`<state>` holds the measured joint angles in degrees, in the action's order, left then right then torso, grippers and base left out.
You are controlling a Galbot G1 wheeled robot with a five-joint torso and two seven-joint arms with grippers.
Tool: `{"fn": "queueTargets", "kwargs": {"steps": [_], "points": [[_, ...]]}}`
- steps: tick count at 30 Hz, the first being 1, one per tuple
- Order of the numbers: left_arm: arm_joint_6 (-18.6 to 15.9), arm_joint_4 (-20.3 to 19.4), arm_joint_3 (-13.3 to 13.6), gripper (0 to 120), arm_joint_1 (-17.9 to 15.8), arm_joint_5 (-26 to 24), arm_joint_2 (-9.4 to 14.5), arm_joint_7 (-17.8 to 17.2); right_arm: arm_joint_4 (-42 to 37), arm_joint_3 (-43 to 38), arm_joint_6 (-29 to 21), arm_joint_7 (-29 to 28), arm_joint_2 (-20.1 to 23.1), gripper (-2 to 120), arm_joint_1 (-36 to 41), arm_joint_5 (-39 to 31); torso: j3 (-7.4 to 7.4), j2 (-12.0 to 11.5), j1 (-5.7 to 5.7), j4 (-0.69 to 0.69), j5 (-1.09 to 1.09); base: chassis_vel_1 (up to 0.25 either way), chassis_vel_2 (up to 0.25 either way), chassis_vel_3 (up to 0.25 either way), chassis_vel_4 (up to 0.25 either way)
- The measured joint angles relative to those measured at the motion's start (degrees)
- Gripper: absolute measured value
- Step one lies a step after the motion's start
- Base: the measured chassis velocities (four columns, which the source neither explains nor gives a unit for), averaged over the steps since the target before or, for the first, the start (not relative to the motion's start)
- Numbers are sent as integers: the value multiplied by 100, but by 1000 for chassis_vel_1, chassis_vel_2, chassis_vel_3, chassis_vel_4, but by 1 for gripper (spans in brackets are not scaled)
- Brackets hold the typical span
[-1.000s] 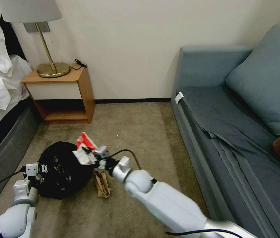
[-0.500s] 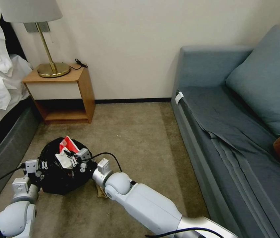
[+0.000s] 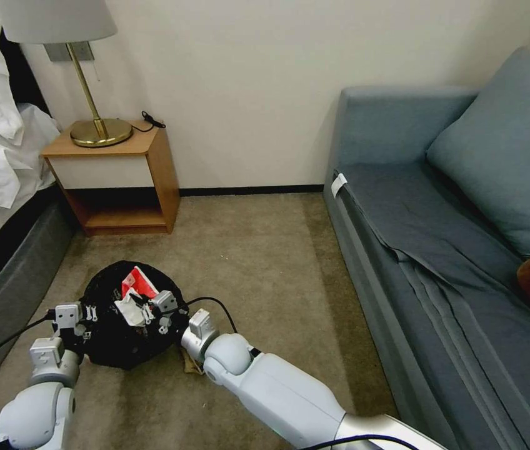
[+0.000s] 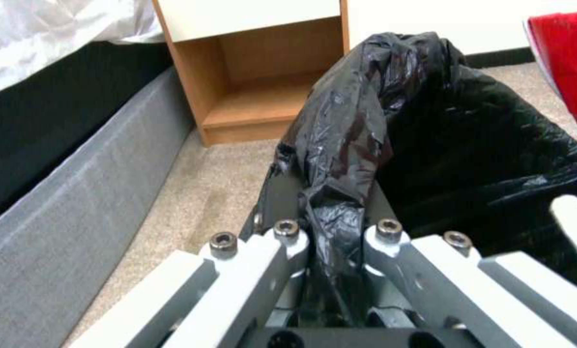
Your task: Pick up the trash bin, then pick up the garbage on the floor and place it into the trash bin.
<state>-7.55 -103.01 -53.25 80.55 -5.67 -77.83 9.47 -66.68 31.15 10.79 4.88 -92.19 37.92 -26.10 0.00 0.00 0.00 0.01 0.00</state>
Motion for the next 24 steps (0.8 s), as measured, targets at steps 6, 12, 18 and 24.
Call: {"fn": "queueTargets", "kwargs": {"steps": [6,12,18,24], "points": [[22,6,-17,4,-4,-3,0,14,-39,28,-114,-56,2,17,15,78,0,0,0,0,0,0,0,0,0],[22,27,-8,4,-37,-3,-1,16,-55,23,-137,-60,4,38,15,101,0,0,0,-1,0,0,0,0,0],[22,67,-16,4,-70,6,3,9,-52,5,-145,-90,4,60,33,138,0,0,0,-1,0,0,0,0,0],[32,204,-121,4,-93,-40,99,3,59,-141,-188,-228,4,82,48,252,0,0,0,-1,0,0,0,0,0]]}}
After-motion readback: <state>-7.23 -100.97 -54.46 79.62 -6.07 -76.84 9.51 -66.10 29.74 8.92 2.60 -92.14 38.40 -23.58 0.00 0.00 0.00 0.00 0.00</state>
